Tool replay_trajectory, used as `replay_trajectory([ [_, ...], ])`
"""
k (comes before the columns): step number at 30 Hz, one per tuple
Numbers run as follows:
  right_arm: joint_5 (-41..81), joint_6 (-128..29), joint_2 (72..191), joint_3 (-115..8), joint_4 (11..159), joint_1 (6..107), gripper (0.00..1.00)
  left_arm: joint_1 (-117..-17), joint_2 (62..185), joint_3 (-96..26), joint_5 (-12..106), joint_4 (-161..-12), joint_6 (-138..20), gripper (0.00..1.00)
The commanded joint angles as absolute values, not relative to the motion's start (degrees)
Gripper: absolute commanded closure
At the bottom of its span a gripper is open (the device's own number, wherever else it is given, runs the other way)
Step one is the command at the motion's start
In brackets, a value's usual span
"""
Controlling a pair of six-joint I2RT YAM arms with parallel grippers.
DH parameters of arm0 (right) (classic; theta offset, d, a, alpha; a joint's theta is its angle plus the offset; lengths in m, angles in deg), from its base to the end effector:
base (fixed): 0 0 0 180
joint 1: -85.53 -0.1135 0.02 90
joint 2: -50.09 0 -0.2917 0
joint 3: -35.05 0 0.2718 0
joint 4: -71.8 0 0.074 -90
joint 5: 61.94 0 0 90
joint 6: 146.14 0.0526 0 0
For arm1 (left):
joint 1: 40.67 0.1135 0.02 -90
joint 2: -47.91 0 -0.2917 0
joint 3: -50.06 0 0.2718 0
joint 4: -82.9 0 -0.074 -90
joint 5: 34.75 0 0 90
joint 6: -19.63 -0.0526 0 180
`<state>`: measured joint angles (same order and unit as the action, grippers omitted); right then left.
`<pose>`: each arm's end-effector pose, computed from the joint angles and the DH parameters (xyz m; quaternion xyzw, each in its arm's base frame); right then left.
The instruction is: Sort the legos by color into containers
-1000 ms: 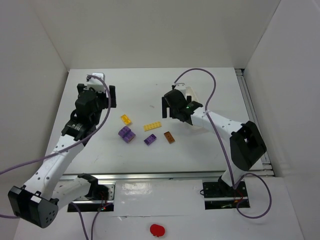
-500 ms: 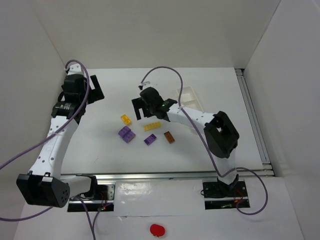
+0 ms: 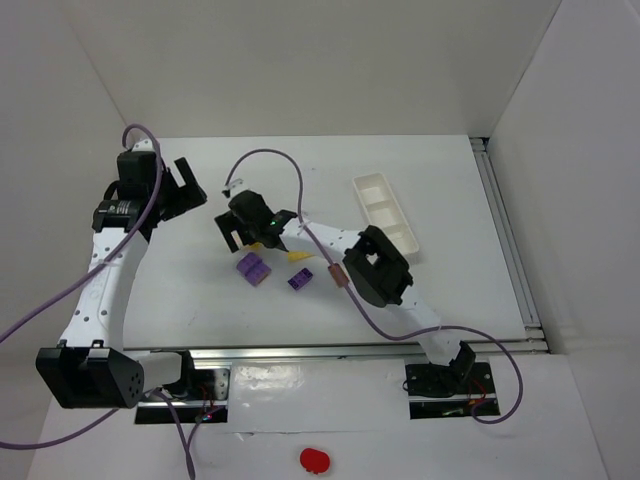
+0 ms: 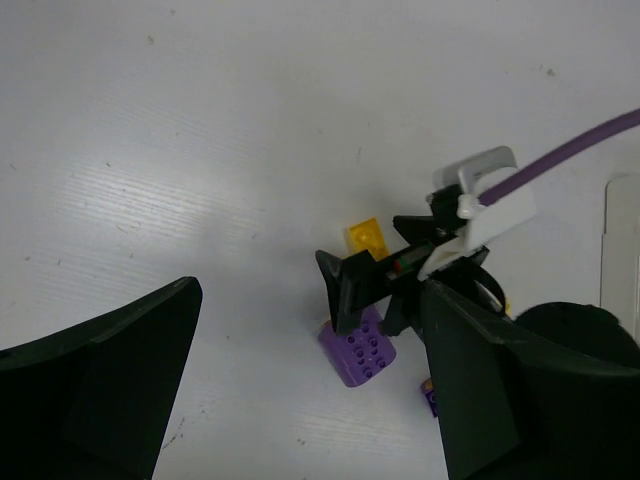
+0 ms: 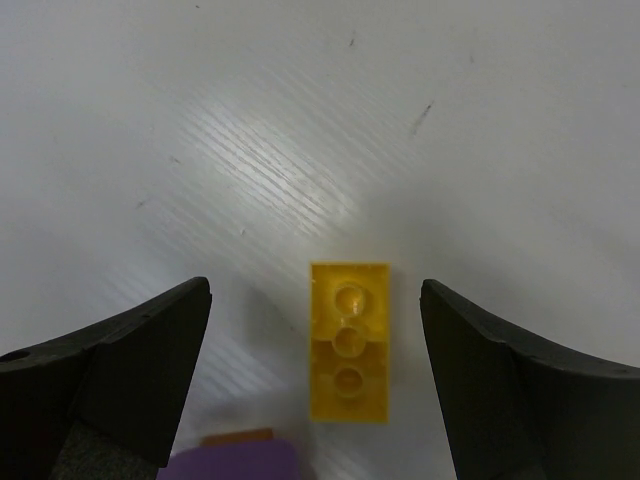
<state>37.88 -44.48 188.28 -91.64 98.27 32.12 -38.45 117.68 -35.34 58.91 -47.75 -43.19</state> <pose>0.3666 0.4788 0.1764 -0.2840 0.8500 0.1702 0.4098 0.2857 0.0144 0.3902 -0.2382 0.8487 -0.0744 0.4663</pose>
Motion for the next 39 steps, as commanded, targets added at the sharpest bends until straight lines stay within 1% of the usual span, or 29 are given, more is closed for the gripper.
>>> replay_trajectory([
  [1,44.0,-45.9,192.0,-98.5,102.0,30.9,0.09,-37.9,117.1,-37.8,57.8,-46.6,-43.4,0.00],
  [3,44.8,-45.9,192.6,-98.6,102.7,30.2,0.17,-37.9,116.5,-37.8,57.8,-46.6,-43.9,0.00],
  [4,45.3,-45.1,192.6,-98.6,102.7,30.2,0.27,-37.9,116.5,-37.8,58.4,-46.6,-43.9,0.00],
  [8,47.1,-44.5,191.1,-94.3,101.4,30.2,0.35,-37.4,116.0,-37.2,58.4,-46.6,-43.9,0.00],
  [9,48.2,-44.5,190.4,-94.3,101.4,30.2,0.44,-37.4,116.0,-37.2,58.4,-46.6,-43.9,0.00],
  [13,51.6,-43.4,187.8,-92.3,101.4,30.2,0.68,-37.4,116.0,-36.2,58.4,-46.6,-43.9,0.00],
  [16,50.9,-43.4,181.9,-86.9,97.9,31.6,0.69,-36.9,115.4,-34.9,54.8,-48.1,-45.2,0.00],
  [18,50.9,-43.4,175.4,-80.6,93.5,33.0,0.69,-36.9,114.7,-33.5,50.5,-49.5,-45.8,0.00],
  [20,50.9,-42.0,169.3,-77.0,91.9,36.3,0.69,-36.9,114.2,-32.1,47.2,-51.8,-45.8,0.00],
  [21,51.5,-41.3,167.4,-73.7,91.2,37.6,0.69,-36.9,114.2,-32.0,46.6,-51.8,-45.8,0.00],
  [24,52.1,-38.9,161.0,-69.3,89.8,43.2,0.69,-38.7,114.2,-32.0,47.4,-52.4,-46.4,0.00],
  [25,52.1,-38.9,160.0,-67.1,89.2,44.6,0.67,-39.3,114.2,-31.4,47.4,-52.4,-46.4,0.00],
  [28,53.5,-37.5,158.5,-66.0,91.0,51.1,0.66,-40.0,114.7,-30.8,48.3,-52.4,-46.4,0.00],
  [31,55.4,-37.5,159.2,-65.9,92.2,55.0,0.66,-40.5,115.4,-29.6,47.6,-53.0,-45.8,0.00],
  [35,55.9,-37.5,160.5,-65.4,91.6,59.3,0.66,-40.5,116.6,-29.1,47.1,-53.0,-45.8,0.00],
  [39,56.6,-37.5,162.4,-65.4,89.7,61.9,0.64,-40.5,117.3,-28.5,47.1,-53.0,-45.8,0.00],
])
